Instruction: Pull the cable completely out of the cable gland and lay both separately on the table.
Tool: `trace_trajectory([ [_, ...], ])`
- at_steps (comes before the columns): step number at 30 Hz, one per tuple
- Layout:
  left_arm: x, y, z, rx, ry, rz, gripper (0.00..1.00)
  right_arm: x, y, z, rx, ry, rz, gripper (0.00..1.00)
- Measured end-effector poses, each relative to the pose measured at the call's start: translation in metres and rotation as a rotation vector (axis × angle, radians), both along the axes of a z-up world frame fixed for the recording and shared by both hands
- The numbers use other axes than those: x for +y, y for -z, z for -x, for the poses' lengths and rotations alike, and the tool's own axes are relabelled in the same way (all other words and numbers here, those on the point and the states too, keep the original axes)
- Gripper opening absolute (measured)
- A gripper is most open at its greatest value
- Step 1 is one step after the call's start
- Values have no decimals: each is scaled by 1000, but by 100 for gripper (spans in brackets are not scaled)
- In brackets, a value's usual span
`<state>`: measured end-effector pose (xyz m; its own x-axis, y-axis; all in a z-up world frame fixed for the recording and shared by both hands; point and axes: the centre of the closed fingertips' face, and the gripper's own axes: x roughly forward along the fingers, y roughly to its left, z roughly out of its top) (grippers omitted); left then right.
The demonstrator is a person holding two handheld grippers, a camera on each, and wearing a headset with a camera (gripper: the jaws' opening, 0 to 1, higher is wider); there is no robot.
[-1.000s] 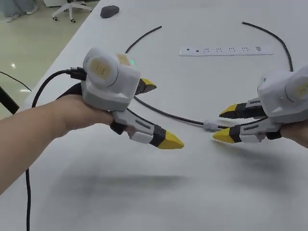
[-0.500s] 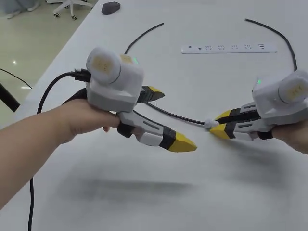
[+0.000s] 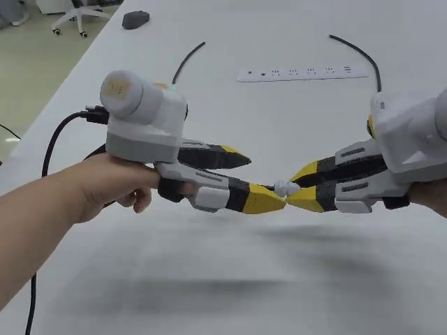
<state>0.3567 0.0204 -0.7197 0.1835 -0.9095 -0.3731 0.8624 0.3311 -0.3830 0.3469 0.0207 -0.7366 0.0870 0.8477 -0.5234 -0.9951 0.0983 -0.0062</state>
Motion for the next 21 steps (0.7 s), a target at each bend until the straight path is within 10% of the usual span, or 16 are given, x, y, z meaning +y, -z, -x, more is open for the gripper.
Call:
trace_trajectory([
  [10, -27, -19, 26, 91, 120, 112, 37, -10, -18, 14, -60, -28, -8, 7],
  [21, -30, -13, 27, 46, 158, 71, 26, -14, -24, 18, -84, -12, -27, 7],
])
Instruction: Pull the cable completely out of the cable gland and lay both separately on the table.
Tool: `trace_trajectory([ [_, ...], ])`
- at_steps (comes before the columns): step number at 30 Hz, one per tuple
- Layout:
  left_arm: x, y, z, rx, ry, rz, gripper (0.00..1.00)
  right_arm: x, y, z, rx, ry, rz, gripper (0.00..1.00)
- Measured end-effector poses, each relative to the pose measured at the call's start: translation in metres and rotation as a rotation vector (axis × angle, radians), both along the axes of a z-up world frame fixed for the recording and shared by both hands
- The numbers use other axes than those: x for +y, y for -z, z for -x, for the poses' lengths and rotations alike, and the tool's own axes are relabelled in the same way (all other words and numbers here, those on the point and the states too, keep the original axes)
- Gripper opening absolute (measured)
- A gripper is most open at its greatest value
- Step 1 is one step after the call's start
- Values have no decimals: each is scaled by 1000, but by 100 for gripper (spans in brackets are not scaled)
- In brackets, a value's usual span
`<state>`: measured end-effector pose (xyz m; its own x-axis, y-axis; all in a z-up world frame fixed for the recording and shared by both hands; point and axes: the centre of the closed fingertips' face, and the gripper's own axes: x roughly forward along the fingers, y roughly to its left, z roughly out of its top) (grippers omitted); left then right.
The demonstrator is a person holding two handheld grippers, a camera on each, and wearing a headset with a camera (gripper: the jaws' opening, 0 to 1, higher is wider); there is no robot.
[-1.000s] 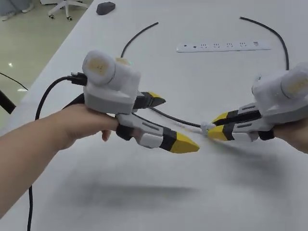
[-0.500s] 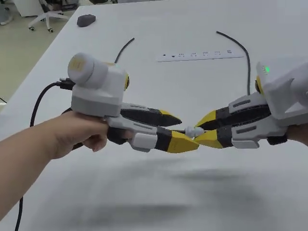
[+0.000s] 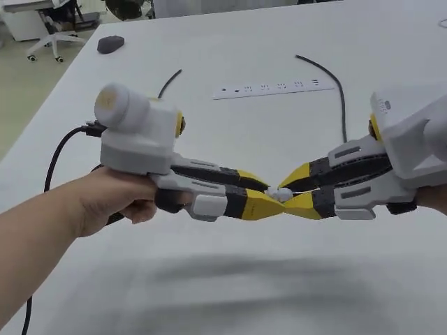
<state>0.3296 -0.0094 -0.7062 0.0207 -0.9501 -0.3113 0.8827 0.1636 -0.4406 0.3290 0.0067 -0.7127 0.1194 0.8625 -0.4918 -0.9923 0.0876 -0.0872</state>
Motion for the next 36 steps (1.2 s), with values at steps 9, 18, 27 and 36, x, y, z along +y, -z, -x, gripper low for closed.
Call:
trace_trajectory([
  [9, 0, 5, -5, 4, -13, 1, 16, -1, 1, 2, -10, -7, -5, 7],
  [18, 3, 4, -4, -71, 21, -2, 15, 1, 1, 3, -7, -16, -17, 7],
  [27, 4, -6, -3, -227, 73, -30, 15, 1, -5, 1, 252, 30, -96, 9],
  [36, 5, -12, -3, -358, 140, -69, 15, 3, -7, 3, 439, 34, -140, 9],
])
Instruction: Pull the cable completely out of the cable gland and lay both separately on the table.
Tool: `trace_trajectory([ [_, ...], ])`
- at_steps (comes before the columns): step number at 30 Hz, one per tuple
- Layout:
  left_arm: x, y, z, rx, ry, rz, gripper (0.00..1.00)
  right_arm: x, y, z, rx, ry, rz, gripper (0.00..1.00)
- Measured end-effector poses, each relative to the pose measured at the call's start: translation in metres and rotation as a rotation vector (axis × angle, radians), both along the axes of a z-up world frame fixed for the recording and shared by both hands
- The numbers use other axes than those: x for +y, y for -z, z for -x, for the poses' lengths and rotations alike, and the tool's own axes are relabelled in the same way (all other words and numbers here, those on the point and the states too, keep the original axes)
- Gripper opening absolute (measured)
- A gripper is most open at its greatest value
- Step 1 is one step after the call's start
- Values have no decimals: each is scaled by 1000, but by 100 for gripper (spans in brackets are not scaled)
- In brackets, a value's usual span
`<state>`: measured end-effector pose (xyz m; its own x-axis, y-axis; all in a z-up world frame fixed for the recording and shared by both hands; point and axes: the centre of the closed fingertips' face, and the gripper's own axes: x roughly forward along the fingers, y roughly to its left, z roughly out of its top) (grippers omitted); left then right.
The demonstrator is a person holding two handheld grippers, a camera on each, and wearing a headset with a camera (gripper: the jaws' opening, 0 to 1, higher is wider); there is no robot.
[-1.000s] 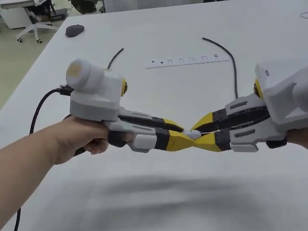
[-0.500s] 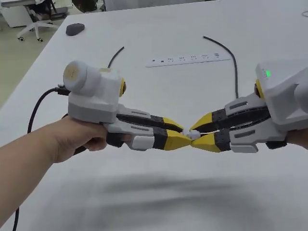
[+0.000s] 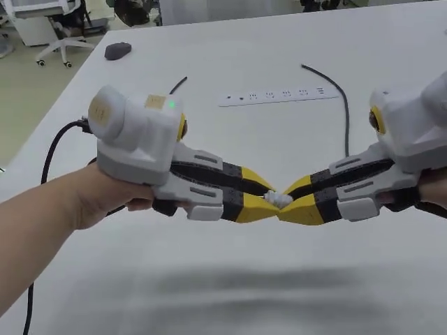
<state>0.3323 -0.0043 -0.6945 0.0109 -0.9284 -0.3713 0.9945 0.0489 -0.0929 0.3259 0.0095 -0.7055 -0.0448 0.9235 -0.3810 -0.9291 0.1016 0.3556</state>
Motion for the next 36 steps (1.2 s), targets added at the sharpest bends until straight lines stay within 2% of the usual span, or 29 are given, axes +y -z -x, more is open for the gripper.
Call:
trace_trajectory([
  [2, 0, 0, 2, -6, 3, -2, 15, -1, 1, 2, 22, 0, 3, 9],
  [4, -1, 1, 3, -14, 8, -8, 15, -1, 2, 5, 18, -5, 12, 8],
  [9, 0, -1, 3, 5, -8, 0, 15, -1, -1, 7, -58, -9, 22, 7],
  [10, 1, -2, 2, 28, -23, 9, 15, -1, -2, 6, -83, -4, 24, 7],
  [12, 1, -2, -1, 39, -30, 16, 15, 0, -3, 5, -100, 3, 27, 6],
  [13, 1, -1, 0, 85, -50, 11, 15, 0, -3, 5, -116, 9, 42, 6],
  [16, 1, -1, -1, 60, -35, 8, 15, 1, -3, 5, -191, 9, 65, 6],
  [18, 2, -2, -2, 86, -40, 15, 15, 1, -4, 6, -196, 13, 61, 6],
  [20, 2, -2, -3, 107, -50, 25, 14, 2, -5, 3, -244, 18, 66, 6],
  [21, 2, -3, -4, 133, -62, 30, 14, 1, -5, 2, -275, 15, 71, 6],
  [23, 2, -4, -5, 164, -73, 41, 14, 2, -7, 1, -312, 11, 76, 6],
  [25, 3, -5, -6, 179, -80, 49, 14, 3, -8, 1, -344, 7, 82, 6],
  [26, 3, -5, -6, 190, -84, 53, 14, 3, -8, 0, -369, 3, 88, 6],
  [28, 3, -4, -7, 229, -97, 58, 14, 3, -9, -1, -457, -21, 113, 6],
  [29, 4, -4, -8, 240, -101, 63, 14, 4, -8, -2, -514, -36, 130, 6],
  [30, 4, -4, -8, 245, -103, 64, 14, 4, -9, -2, -552, -48, 139, 6],
  [32, 4, -4, -8, 273, -116, 74, 14, 4, -9, -3, -590, -48, 150, 6],
  [33, 4, -5, -8, 301, -122, 79, 14, 5, -9, -2, -599, -57, 146, 6],
  [34, 4, -5, -8, 300, -122, 81, 14, 4, -9, -3, -589, -53, 144, 6],
  [35, 3, -6, -9, 281, -120, 88, 14, 4, -10, -4, -599, -49, 142, 6],
  [36, 3, -7, -8, 277, -115, 86, 14, 4, -11, -5, -580, -46, 135, 6],
])
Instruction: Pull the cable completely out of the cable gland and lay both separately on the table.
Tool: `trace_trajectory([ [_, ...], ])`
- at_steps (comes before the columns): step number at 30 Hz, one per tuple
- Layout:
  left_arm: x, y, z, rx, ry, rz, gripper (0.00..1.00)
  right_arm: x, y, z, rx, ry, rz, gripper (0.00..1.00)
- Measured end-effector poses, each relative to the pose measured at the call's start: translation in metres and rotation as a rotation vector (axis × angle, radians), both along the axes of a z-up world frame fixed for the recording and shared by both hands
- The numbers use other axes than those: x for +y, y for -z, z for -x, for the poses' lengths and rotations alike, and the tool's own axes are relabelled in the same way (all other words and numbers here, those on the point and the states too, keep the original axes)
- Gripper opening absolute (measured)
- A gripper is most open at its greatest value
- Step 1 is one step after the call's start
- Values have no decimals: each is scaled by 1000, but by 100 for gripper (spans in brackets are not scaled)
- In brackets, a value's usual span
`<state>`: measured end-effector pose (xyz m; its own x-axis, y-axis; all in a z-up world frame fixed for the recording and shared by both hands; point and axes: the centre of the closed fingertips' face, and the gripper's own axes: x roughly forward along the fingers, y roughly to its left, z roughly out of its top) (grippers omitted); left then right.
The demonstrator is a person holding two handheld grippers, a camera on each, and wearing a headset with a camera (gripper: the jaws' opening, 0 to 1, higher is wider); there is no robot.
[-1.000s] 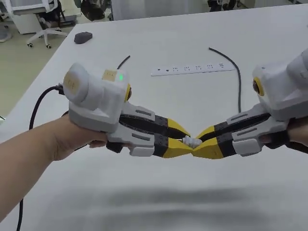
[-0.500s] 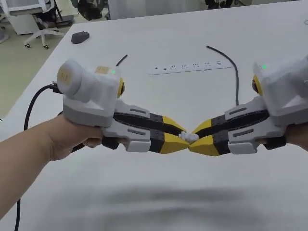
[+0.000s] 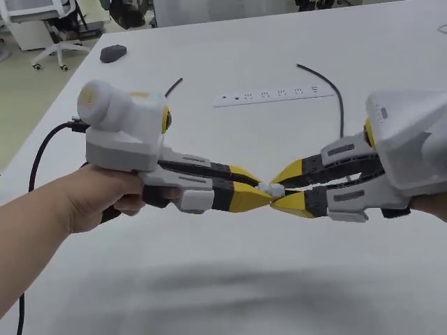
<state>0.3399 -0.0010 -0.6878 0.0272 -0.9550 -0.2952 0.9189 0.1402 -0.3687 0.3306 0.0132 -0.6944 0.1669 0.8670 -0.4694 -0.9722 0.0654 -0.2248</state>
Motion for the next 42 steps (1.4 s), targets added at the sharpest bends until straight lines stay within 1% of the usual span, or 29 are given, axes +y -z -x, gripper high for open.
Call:
trace_trajectory([
  [1, -1, 0, 1, -6, 3, 0, 14, -1, 0, 0, 30, 11, 0, 7],
  [2, -1, -1, 0, -18, 0, 2, 14, -1, -1, -2, 19, 15, -1, 7],
  [4, -2, -3, 2, -31, 8, 3, 14, -2, -2, -2, 73, 29, -1, 7],
  [5, -3, -3, 2, -49, 10, 2, 14, -2, -2, -3, 73, 27, 2, 8],
  [6, -3, -3, 2, -82, 17, -8, 14, -3, -3, -2, 90, 24, -2, 8],
  [7, -3, -3, 1, -99, 17, -17, 14, -5, -4, -2, 114, 31, -7, 9],
  [8, -3, -5, 1, -132, 21, -18, 14, -5, -6, 1, 169, 29, -31, 10],
  [10, -3, -7, 2, -148, 27, -13, 14, -7, -7, -2, 266, 65, -62, 17],
  [11, -2, -8, 0, -163, 25, -11, 14, -8, -7, -1, 358, 77, -89, 22],
  [12, -1, -8, 0, -174, 26, -10, 14, -10, -7, -1, 415, 80, -106, 25],
  [13, 0, -8, -1, -192, 30, -13, 14, -11, -9, -4, 463, 87, -155, 25],
  [15, 0, -8, -1, -230, 40, -20, 14, -10, -15, -4, 521, 87, -213, 19],
  [17, 0, -9, 0, -258, 45, -17, 14, -11, -15, -9, 575, 116, -244, 20],
  [18, -1, -9, 0, -275, 52, -19, 14, -11, -15, -10, 594, 117, -248, 18],
  [19, -1, -10, 1, -282, 53, -20, 14, -11, -14, -11, 609, 119, -248, 16],
  [20, -1, -10, 1, -281, 56, -22, 14, -11, -12, -13, 610, 122, -250, 15],
  [22, -2, -10, 3, -260, 61, -19, 15, -10, -11, -14, 638, 123, -253, 13],
  [24, -1, -9, 1, -272, 60, -27, 15, -10, -9, -14, 634, 124, -248, 12],
  [25, 0, -9, 0, -269, 58, -29, 15, -9, -9, -11, 636, 116, -242, 11],
  [29, 0, -7, 0, -267, 62, -32, 15, -8, -7, -9, 623, 108, -219, 9],
  [31, -1, -7, 0, -270, 63, -34, 14, -9, -6, -10, 596, 105, -205, 9],
  [34, -1, -6, 0, -261, 58, -32, 14, -8, -6, -9, 499, 97, -181, 8],
  [36, -1, -5, -2, -230, 47, -28, 14, -8, -6, -9, 396, 83, -152, 8],
  [37, -1, -5, -2, -198, 38, -23, 15, -8, -5, -9, 346, 73, -134, 8],
  [38, 0, -5, -3, -179, 31, -13, 15, -7, -8, -7, 274, 59, -119, 7],
  [39, 0, -5, -3, -144, 20, -1, 15, -6, -8, -6, 219, 47, -107, 7],
  [40, 1, -5, -5, -105, 3, 4, 15, -6, -10, -6, 97, 15, -80, 7],
  [41, 1, -5, -5, -95, 2, 10, 15, -5, -10, -5, 68, 5, -71, 7],
  [42, 1, -4, -5, -104, 6, 4, 15, -5, -8, -2, 65, 10, -49, 7],
])
